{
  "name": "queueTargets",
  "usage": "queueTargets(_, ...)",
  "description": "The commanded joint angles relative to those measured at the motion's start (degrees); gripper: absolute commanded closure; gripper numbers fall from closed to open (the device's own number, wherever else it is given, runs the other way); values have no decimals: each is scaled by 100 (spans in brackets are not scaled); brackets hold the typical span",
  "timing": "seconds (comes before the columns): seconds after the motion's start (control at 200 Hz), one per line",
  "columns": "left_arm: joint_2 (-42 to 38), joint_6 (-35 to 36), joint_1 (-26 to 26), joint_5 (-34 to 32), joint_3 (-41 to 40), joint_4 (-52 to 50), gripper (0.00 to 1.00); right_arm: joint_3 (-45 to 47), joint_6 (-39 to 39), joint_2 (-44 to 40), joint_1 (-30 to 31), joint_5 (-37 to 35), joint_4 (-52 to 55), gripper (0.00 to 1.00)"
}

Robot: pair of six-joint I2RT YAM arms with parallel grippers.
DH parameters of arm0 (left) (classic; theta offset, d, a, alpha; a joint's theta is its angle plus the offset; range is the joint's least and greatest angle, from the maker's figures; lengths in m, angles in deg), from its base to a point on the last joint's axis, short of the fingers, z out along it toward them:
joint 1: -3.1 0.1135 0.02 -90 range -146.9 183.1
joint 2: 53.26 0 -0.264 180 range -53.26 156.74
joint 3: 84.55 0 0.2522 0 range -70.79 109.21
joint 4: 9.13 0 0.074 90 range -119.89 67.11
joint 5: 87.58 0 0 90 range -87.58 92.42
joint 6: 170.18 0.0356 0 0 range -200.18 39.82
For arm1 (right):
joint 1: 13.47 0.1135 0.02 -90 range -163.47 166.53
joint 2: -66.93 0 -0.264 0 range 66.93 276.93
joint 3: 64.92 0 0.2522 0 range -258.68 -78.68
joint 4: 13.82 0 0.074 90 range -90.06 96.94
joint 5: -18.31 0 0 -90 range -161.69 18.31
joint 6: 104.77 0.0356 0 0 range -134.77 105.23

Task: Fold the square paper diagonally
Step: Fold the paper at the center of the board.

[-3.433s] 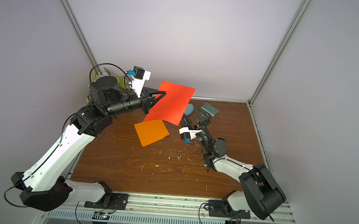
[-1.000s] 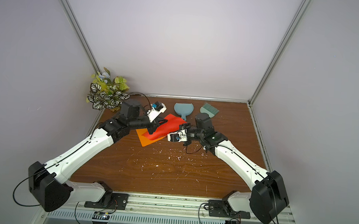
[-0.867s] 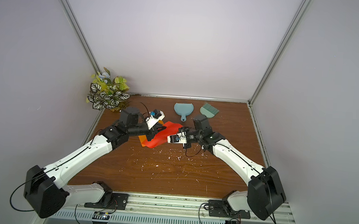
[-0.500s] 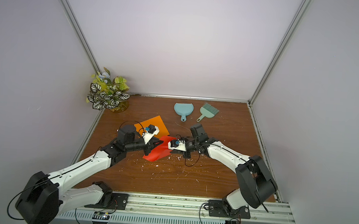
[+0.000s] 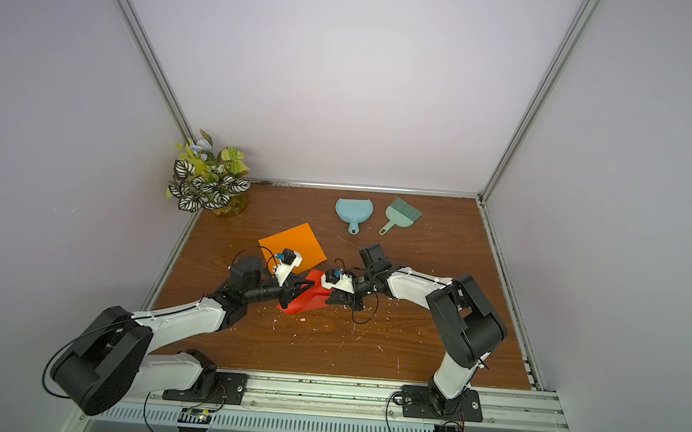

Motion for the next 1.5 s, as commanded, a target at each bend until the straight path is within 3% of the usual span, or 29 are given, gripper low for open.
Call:
queueTargets(0.0,305,-264,107,394,12,571,94,-292,104,12,-23,32,315,91)
queueTargets(0.771,1882,-600,663,1304,471,1525,93,-558,865,233,-316,-376,502,93)
queueTargets(1.496,2386,-855,683,1529,697,1812,91,-886,1036,570,-327,-955,883,93)
